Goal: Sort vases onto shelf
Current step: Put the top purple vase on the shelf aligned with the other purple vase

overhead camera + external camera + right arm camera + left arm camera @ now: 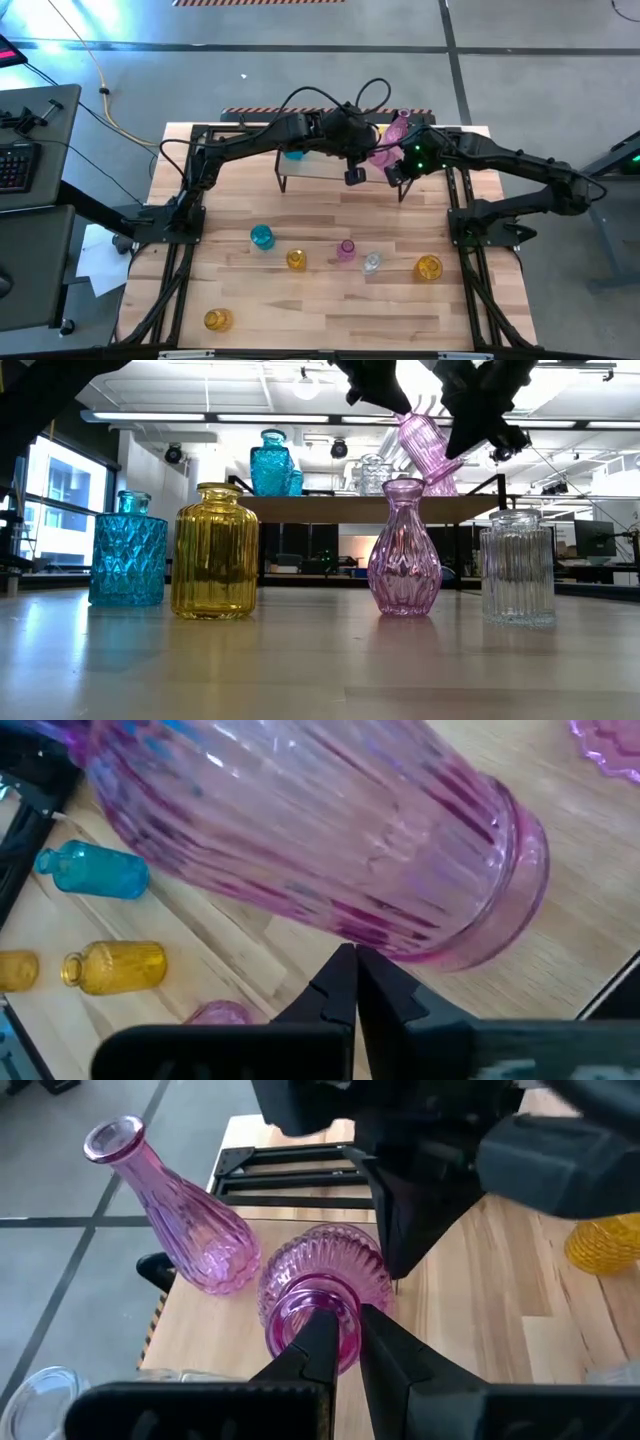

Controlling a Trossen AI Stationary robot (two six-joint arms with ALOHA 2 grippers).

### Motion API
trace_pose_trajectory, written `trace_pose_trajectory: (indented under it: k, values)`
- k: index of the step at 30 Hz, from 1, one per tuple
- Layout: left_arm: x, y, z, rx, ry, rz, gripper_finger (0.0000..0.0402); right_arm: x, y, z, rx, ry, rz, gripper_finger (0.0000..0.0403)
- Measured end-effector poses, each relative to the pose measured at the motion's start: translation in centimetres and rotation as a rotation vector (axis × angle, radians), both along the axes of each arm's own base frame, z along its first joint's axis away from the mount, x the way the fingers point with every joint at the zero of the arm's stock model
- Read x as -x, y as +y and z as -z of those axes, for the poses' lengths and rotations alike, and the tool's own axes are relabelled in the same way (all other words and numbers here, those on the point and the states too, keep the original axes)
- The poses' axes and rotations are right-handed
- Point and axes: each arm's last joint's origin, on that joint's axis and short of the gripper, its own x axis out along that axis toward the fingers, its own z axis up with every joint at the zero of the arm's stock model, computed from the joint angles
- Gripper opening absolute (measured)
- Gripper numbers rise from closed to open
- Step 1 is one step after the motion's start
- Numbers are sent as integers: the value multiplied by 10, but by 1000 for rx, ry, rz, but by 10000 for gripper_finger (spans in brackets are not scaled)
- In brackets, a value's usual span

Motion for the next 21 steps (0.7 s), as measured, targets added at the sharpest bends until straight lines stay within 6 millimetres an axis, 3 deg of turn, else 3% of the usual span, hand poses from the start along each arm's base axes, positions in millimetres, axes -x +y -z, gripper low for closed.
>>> trace_pose_trajectory:
  k: [4,12,21]
  values:
    - [3,0,4,8,51,2,16,2,1,-6,-4,-11,-15,0]
    - [5,3,5,7,74,0,16,26,1,-25,58,-64,60,0]
    - [4,3,4,27,50,4,16,21,-8,-12,28,-133,59,0]
